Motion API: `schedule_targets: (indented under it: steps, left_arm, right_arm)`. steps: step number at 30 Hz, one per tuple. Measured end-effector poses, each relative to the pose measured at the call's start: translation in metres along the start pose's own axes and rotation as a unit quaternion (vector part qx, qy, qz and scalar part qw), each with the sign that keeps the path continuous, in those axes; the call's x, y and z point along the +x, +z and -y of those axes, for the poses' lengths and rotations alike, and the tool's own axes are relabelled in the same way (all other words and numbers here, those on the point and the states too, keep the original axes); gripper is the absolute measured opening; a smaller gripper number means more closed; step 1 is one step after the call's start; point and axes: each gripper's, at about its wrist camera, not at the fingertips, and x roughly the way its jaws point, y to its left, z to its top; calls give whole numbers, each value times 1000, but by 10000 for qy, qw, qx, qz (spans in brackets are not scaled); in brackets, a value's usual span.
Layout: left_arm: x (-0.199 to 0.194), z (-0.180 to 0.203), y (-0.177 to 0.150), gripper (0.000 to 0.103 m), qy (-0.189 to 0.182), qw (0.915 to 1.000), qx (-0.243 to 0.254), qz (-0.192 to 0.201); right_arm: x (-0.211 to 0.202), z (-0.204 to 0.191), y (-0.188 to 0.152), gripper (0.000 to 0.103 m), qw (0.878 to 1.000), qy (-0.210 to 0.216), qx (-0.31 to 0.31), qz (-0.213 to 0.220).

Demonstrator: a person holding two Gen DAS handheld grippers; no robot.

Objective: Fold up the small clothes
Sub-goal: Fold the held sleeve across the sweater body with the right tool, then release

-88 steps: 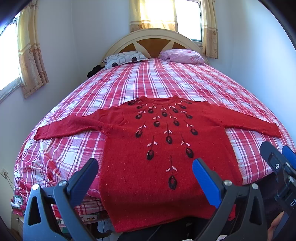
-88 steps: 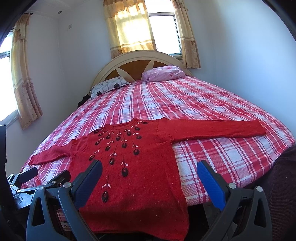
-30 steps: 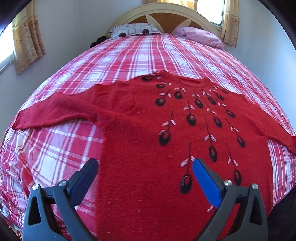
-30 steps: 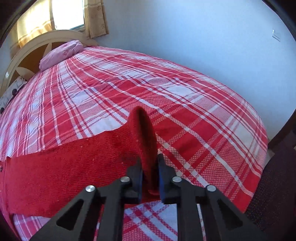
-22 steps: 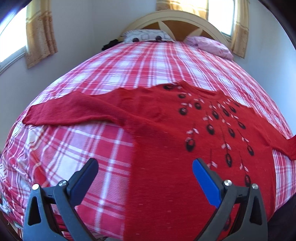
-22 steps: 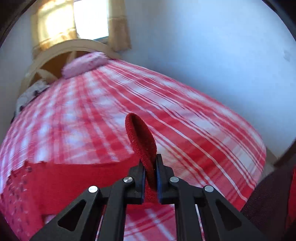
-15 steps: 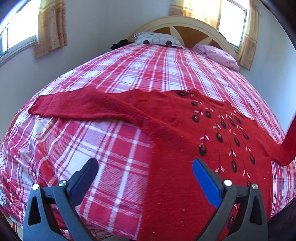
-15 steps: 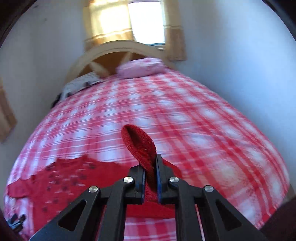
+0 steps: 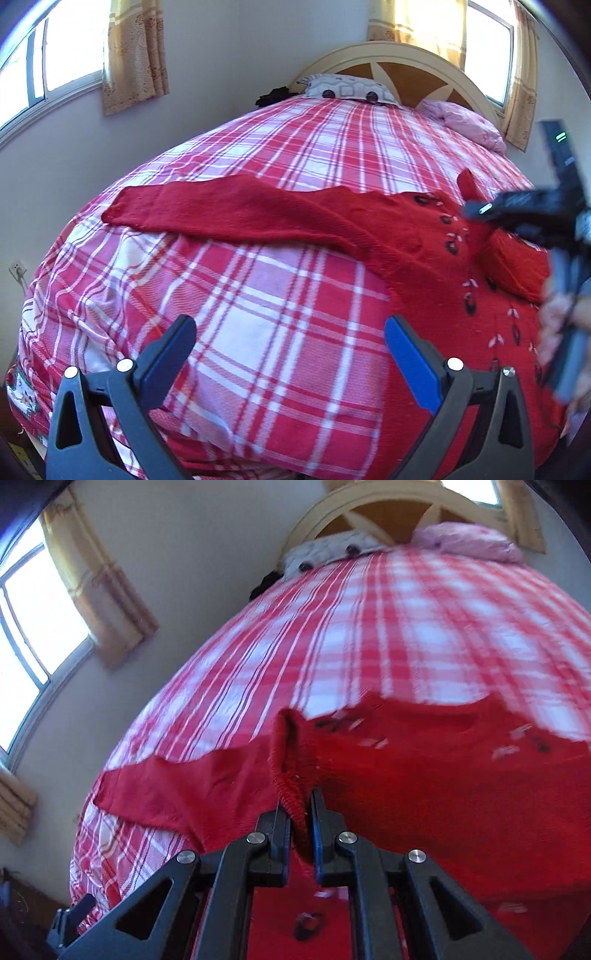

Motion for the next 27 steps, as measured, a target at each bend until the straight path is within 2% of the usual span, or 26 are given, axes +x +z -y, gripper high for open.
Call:
schedule_targets:
  steps: [3, 5, 6, 8, 10, 13, 15, 16, 17, 19, 21, 23, 24, 27]
  left_arm:
    - [3, -7, 0, 103, 17, 10000, -38, -26]
    - [7, -11, -1, 103, 25, 9999, -70, -71]
    - [9, -12, -1, 103, 17, 9999, -87, -93]
    - [15, -14, -2, 103, 12, 9998, -99, -145]
    - [19, -15, -3, 103, 26, 9998, -86, -197]
    - [22, -14, -3, 103, 69, 9997, -79, -214]
    - [24, -14, -1, 103, 70, 9996, -108, -240]
    - [26, -14, 1, 103, 95, 9995, -119, -263]
    - [28, -13, 2, 103, 177, 9994, -111, -290]
    - [30, -13, 6, 103, 356, 9989, -32, -302]
    - [30, -14, 9, 103, 520, 9983, 36, -279]
    - [30, -17, 12, 103, 625, 9977, 58, -260]
    - [31, -21, 15, 103, 682, 9973, 46, -267]
    - [35, -45, 27, 103, 777, 9963, -191, -317]
  right_arm:
    - [38, -7, -15, 12, 9991, 280, -139, -270]
    - [39, -5, -21, 13, 9989, 377, -171, -208]
    - [35, -4, -20, 17, 9985, 501, -136, -182]
    - [32, 1, -15, 44, 9962, 809, 60, -329]
    - [19, 7, -11, 51, 9923, 1175, 295, -267]
    - [-12, 8, -8, 51, 9889, 1445, 234, 246]
    - [-24, 8, -9, 51, 9926, 1088, 125, 532]
    - [-22, 7, -9, 50, 9936, 1018, 84, 479]
    - [-16, 4, -11, 40, 9942, 1020, 0, 331]
    - [-1, -4, -18, 32, 9952, 963, -176, 61]
    - [21, -14, -31, 32, 9970, 640, -373, -225]
    - [32, -14, -39, 32, 9971, 652, -342, -199]
    - [30, -13, -42, 32, 9972, 644, -375, -117]
    - [19, -13, -36, 35, 9973, 651, -252, -243]
